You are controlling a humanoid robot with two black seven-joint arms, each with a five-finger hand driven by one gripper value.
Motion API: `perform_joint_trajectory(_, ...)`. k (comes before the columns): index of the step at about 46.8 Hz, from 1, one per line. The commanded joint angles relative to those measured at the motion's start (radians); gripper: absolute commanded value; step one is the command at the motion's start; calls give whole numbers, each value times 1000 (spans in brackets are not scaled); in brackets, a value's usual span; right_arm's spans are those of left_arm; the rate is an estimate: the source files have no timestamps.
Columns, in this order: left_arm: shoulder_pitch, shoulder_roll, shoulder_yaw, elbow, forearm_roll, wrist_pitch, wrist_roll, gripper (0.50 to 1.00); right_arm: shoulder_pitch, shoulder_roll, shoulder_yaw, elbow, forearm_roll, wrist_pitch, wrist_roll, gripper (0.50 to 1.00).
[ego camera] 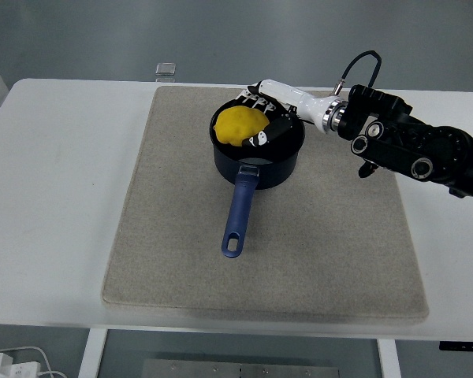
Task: Put the potato in the blue pot
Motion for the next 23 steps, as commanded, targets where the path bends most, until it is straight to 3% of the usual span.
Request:
perform_joint_trajectory(1,0,0,0,0,0,0,0,1000,0,0,1,0,0,0,0,940)
perform_joint_trajectory(23,0,0,0,0,0,0,0,1000,0,-12,10,0,3,-1,2,940)
